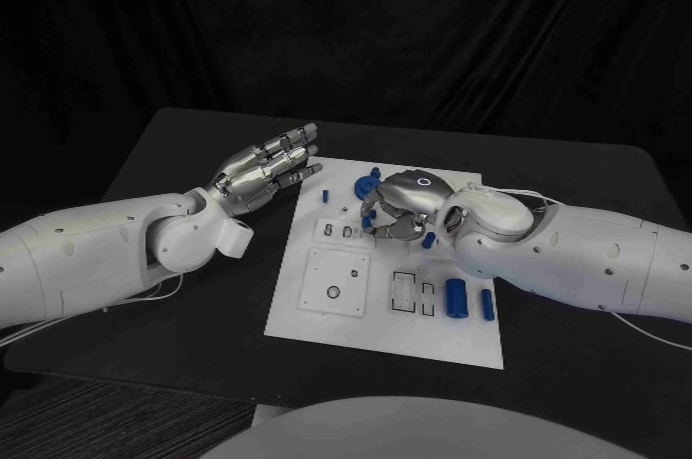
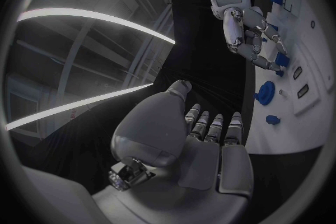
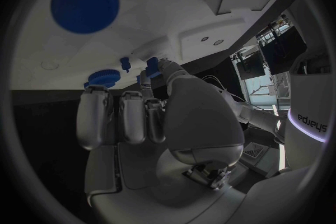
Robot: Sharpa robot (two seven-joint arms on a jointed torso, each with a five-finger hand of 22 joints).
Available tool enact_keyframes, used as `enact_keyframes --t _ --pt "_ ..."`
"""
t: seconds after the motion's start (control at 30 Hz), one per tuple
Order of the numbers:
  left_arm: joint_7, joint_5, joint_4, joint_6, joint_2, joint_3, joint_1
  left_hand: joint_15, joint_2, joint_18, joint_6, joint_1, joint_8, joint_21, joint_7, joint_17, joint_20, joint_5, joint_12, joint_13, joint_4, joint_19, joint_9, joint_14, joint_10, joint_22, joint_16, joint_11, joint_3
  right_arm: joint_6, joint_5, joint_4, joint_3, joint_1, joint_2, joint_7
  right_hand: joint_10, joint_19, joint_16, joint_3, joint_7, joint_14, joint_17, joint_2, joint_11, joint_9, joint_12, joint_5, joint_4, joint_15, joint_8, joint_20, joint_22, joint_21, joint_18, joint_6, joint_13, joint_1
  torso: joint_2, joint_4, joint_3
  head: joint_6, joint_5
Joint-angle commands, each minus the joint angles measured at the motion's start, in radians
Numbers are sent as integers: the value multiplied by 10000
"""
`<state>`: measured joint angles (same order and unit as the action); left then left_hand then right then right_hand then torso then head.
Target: Assemble the parts on the task board
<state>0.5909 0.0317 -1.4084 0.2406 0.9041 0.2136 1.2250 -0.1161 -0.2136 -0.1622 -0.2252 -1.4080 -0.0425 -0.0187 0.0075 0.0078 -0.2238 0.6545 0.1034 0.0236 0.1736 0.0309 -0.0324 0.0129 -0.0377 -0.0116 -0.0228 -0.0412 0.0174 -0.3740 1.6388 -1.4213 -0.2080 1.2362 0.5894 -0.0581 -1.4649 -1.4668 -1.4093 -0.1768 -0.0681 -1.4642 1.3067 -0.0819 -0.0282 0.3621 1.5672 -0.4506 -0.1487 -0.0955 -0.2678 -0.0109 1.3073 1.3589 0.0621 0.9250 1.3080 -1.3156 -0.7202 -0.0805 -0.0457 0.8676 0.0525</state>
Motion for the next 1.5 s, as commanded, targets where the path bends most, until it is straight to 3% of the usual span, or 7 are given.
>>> enact_keyframes --t 0.03,0.73,0.93,1.03,1.23,1.4,1.5 --pt "87 -8 -16 111 -16 -9 -7 -36 10 -166 3 -116 -46 19 65 10 -61 46 40 -10 -66 -21 -10 -5 -3 -1 -41 76 -8 192 14 -27 5 -34 -20 -239 -1059 -216 53 9 -63 -643 -23 -25 61 -7 36 210 101 75 71 -90 1683 -70 -68 -36 2628 75 -8 13 0 13 -17" --pt "66 -8 1 134 -44 -9 -7 -30 4 -166 -16 -113 -54 20 118 10 -56 47 30 -13 -109 -22 -12 -6 4 -1 -41 101 -48 483 14 15 5 -65 -69 -438 -1059 -212 47 42 -115 -627 -101 -40 92 -55 36 1108 325 102 347 -125 1690 -132 -56 -411 2628 189 -10 2 4 25 -44" --pt "57 -8 7 142 -51 -9 -7 -30 4 -166 -16 -113 -54 20 118 10 -56 47 30 -13 -109 -22 -12 -6 4 -1 -41 101 -48 525 14 41 5 -80 -87 -438 -1059 -221 29 132 -129 -622 -130 -56 105 -200 36 1646 379 112 624 -137 1704 -149 -56 -803 2628 320 -13 6 10 21 -51" --pt "56 -8 11 140 -51 -9 -7 -30 4 -166 -16 -113 -54 20 118 10 -56 47 30 -13 -109 -22 -12 -6 4 -1 -41 101 -48 540 14 51 5 -84 -88 -422 -1059 -219 38 155 -131 -617 -156 -70 107 -232 36 1755 394 114 667 -138 1703 -161 -54 -860 2628 333 -10 8 9 24 -53" --pt "58 -8 11 142 -52 -9 -7 -30 4 -166 -16 -113 -54 20 118 10 -56 47 30 -13 -109 -22 -12 -6 4 -1 -41 101 -48 537 14 54 5 -91 -70 -359 -1059 -217 23 319 -117 -611 -176 -165 100 -357 36 2388 417 112 801 -139 1709 -197 -49 -1047 2628 401 -4 1 9 35 -59" --pt "79 -8 7 92 -46 -9 -7 -24 7 -166 -14 -106 -56 21 153 9 -54 46 25 -14 -128 -23 -12 -8 8 0 -37 119 -64 259 14 21 6 -90 7 -202 -1059 -221 20 642 -94 -598 -238 -448 79 -632 36 3490 24 95 1093 -125 1723 -237 -45 -1603 2628 580 -5 0 7 17 -97" --pt "89 -8 -24 27 -30 -9 -7 -3 13 -168 -43 -103 -65 21 172 3 -47 48 28 -14 -144 -22 -16 -18 10 -1 -19 131 -75 -80 14 -111 7 -72 166 -37 -1059 -218 17 836 -88 -587 -273 -823 100 -918 36 3983 -639 85 1338 -134 1731 -281 -43 -2142 2628 530 -3 2 6 13 -89"
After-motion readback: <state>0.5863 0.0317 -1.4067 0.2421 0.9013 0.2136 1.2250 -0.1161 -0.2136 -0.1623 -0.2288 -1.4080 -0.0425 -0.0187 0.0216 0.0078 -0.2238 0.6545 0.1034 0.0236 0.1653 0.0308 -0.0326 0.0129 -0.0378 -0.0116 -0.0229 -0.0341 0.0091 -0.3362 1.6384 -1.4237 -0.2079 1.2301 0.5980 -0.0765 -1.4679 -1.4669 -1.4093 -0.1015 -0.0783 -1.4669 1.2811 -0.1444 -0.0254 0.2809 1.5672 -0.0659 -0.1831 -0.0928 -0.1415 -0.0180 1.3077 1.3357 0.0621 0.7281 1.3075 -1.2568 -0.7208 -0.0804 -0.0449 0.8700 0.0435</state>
